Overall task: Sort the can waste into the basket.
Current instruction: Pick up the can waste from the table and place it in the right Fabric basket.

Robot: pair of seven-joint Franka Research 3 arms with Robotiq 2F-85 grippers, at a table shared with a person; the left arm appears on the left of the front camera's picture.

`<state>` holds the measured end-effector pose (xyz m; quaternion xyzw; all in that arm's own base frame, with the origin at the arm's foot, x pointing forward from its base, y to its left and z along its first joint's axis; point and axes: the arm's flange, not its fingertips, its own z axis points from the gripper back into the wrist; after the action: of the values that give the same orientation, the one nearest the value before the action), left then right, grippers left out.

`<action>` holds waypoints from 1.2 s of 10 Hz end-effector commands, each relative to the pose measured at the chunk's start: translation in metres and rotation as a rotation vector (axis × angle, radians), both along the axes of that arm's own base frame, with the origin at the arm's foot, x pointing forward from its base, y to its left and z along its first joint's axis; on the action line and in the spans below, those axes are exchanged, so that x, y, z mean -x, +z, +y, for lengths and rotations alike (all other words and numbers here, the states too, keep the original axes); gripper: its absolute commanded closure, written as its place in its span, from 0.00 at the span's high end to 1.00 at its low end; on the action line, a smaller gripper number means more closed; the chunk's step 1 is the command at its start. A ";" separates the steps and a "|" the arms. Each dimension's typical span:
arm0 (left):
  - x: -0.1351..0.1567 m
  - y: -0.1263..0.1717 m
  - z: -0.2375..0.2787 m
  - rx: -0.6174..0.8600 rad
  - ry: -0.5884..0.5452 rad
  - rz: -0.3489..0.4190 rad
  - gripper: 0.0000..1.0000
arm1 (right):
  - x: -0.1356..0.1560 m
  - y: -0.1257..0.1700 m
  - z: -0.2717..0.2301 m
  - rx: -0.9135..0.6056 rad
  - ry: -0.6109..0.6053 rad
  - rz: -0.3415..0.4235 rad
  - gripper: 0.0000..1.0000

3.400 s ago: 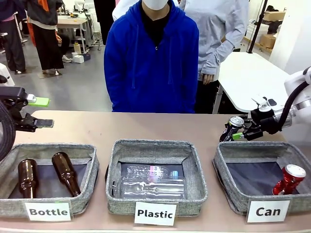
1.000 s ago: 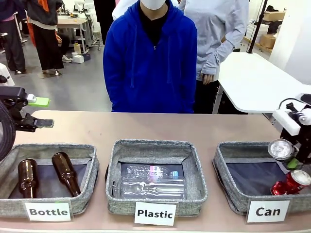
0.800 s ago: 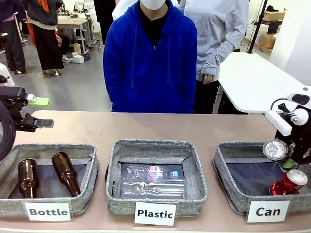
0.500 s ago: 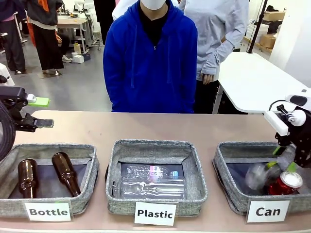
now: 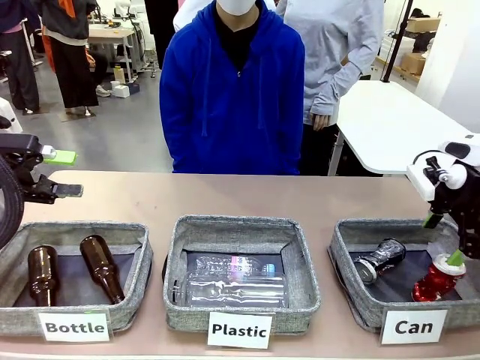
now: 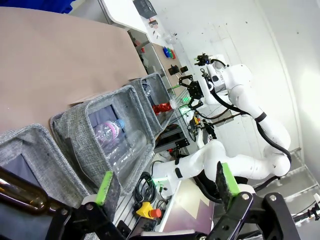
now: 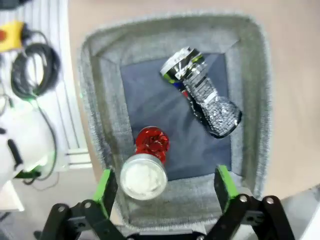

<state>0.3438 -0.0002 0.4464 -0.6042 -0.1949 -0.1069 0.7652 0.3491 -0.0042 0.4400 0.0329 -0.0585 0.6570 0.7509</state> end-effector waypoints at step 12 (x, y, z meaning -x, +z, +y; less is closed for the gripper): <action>0.002 0.001 0.000 0.004 0.006 -0.010 1.00 | -0.096 0.002 -0.020 -1.152 -0.725 0.426 1.00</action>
<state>0.3438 -0.0001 0.4463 -0.6043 -0.1948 -0.1067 0.7652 0.4557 -0.0368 0.4305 0.5787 -0.2574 0.1374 0.7615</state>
